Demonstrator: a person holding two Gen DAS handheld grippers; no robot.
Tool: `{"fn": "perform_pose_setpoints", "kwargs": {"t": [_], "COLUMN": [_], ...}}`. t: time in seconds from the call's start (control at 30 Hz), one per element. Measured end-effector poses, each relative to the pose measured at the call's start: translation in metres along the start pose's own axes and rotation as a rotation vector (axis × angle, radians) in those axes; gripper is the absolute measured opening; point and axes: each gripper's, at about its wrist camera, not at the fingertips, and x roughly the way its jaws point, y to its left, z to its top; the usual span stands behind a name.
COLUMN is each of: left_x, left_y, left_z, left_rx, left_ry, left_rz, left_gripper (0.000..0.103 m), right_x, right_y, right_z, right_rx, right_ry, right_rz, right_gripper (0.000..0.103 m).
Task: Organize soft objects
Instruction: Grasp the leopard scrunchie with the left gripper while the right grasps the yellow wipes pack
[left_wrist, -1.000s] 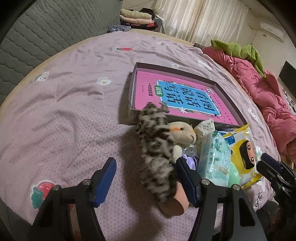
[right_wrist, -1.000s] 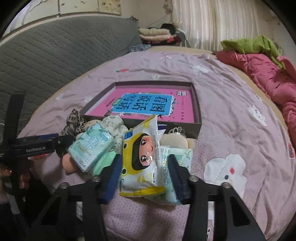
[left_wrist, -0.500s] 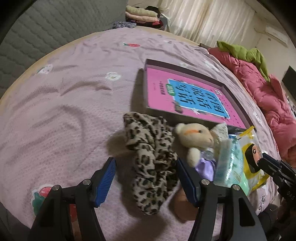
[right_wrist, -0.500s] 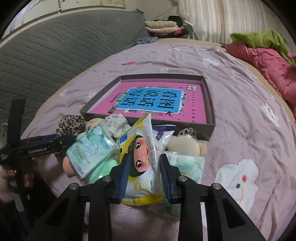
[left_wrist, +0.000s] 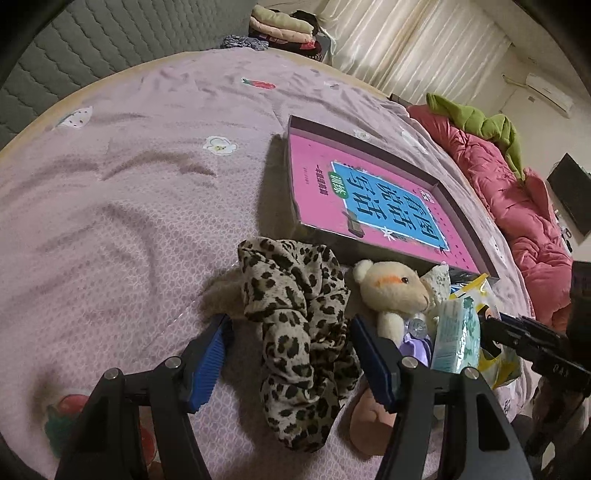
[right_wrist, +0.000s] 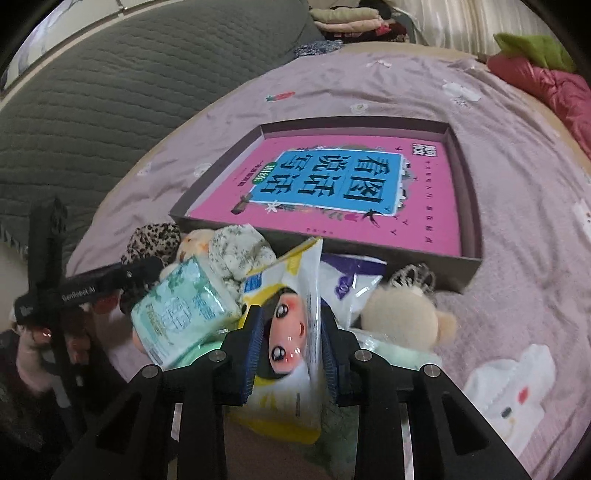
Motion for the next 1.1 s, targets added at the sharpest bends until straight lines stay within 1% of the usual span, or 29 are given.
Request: {"fn": "perform_pose_setpoints", "kwargs": {"t": [0.07, 0.1, 0.13, 0.17, 0.2, 0.23, 0.27, 0.3, 0.43, 0.5, 0.6, 0.7, 0.83, 0.9, 1.1], "left_x": [0.003, 0.005, 0.008, 0.010, 0.011, 0.012, 0.013, 0.014, 0.015, 0.012, 0.003, -0.005, -0.016, -0.021, -0.041], "left_y": [-0.001, -0.001, -0.001, 0.000, 0.000, 0.001, 0.003, 0.004, 0.012, 0.013, 0.010, 0.005, -0.004, -0.010, -0.032], "left_z": [0.002, 0.003, 0.004, 0.005, 0.006, 0.007, 0.008, 0.009, 0.012, 0.013, 0.013, 0.014, 0.014, 0.014, 0.015], "left_rx": [-0.001, -0.003, -0.007, -0.012, -0.012, -0.011, -0.016, -0.026, -0.064, -0.069, -0.051, -0.034, -0.004, 0.017, 0.086], "left_ry": [0.003, 0.004, 0.006, 0.008, 0.006, 0.000, 0.002, 0.005, 0.000, -0.019, -0.051, -0.076, -0.095, -0.105, -0.132], "left_rz": [-0.008, -0.015, -0.023, -0.033, -0.037, -0.040, -0.051, -0.059, -0.109, -0.136, -0.139, -0.140, -0.122, -0.092, -0.036], "left_gripper": [0.066, 0.066, 0.066, 0.066, 0.062, 0.048, 0.039, 0.026, 0.016, 0.013, 0.010, 0.010, 0.010, 0.010, 0.010], "right_x": [0.004, 0.006, 0.006, 0.006, 0.005, 0.004, 0.003, 0.001, -0.011, -0.016, -0.023, -0.030, -0.039, -0.043, -0.055], "right_y": [0.002, 0.002, 0.004, 0.004, 0.004, 0.004, 0.005, 0.006, 0.009, 0.011, 0.012, 0.013, 0.014, 0.015, 0.017], "right_z": [0.003, 0.004, 0.005, 0.006, 0.006, 0.006, 0.006, 0.007, 0.009, 0.010, 0.010, 0.009, 0.010, 0.010, 0.011], "right_rx": [-0.007, -0.013, -0.020, -0.020, -0.020, -0.018, -0.018, -0.021, -0.013, -0.012, -0.019, -0.007, 0.002, 0.002, 0.012], "right_ry": [0.007, 0.008, 0.004, 0.001, -0.002, -0.007, -0.012, -0.023, -0.078, -0.094, -0.108, -0.142, -0.180, -0.193, -0.241], "right_rz": [0.016, 0.019, 0.022, 0.027, 0.031, 0.031, 0.032, 0.026, 0.004, -0.009, -0.054, -0.073, -0.083, -0.086, -0.104], "right_gripper": [0.030, 0.026, 0.020, 0.019, 0.017, 0.016, 0.015, 0.014, 0.012, 0.012, 0.012, 0.011, 0.011, 0.011, 0.011]}}
